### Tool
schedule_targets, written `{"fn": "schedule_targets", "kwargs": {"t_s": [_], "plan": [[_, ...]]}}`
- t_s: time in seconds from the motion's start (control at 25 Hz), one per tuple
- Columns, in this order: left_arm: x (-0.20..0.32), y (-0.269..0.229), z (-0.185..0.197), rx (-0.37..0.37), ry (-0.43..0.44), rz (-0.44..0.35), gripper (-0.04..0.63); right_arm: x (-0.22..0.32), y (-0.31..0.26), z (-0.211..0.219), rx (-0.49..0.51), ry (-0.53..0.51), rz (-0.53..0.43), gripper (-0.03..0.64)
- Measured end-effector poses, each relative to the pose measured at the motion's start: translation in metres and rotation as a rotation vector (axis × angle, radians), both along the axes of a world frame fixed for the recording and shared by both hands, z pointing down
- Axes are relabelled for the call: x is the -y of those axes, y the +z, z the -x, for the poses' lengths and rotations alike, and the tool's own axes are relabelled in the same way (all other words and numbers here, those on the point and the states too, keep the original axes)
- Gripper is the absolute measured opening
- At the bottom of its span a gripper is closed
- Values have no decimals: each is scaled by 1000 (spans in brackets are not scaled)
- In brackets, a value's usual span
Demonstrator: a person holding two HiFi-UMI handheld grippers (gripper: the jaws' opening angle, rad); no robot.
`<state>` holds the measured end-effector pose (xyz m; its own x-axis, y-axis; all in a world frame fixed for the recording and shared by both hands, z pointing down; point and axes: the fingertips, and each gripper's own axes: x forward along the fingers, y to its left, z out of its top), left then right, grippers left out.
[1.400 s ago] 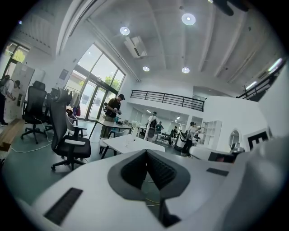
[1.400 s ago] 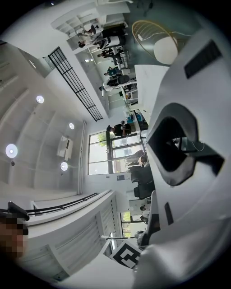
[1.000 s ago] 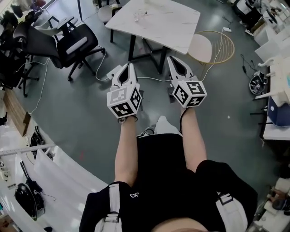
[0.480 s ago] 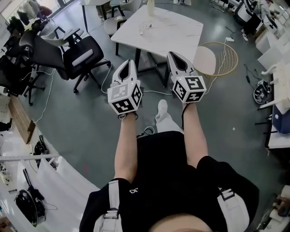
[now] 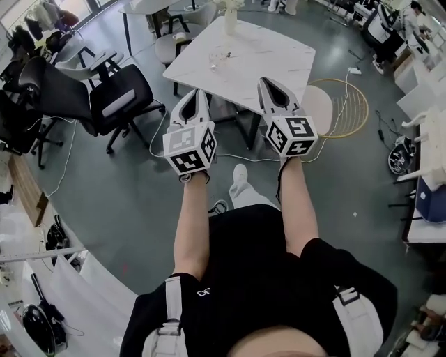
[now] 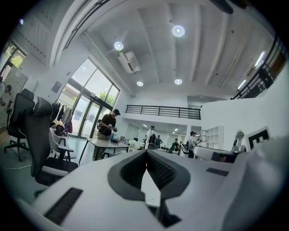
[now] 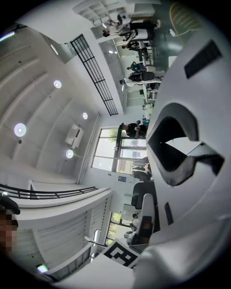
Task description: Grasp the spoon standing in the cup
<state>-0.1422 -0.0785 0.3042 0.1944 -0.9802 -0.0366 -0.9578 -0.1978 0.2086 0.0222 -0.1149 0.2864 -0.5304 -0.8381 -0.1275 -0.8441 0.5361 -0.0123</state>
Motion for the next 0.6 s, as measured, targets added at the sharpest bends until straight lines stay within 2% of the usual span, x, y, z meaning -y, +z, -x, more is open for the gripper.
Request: {"fn": "schedule_targets", "kwargs": {"t_s": [0.2, 0.36, 0.6], "plan": [[54, 17, -9, -31, -10, 60, 15, 63, 18, -10, -2, -8, 81, 6], [106, 27, -9, -26, -33, 100, 15, 118, 31, -7, 18, -38, 131, 6], [183, 67, -15, -21, -46, 214, 15, 204, 84, -18, 76, -33, 268, 6]]}}
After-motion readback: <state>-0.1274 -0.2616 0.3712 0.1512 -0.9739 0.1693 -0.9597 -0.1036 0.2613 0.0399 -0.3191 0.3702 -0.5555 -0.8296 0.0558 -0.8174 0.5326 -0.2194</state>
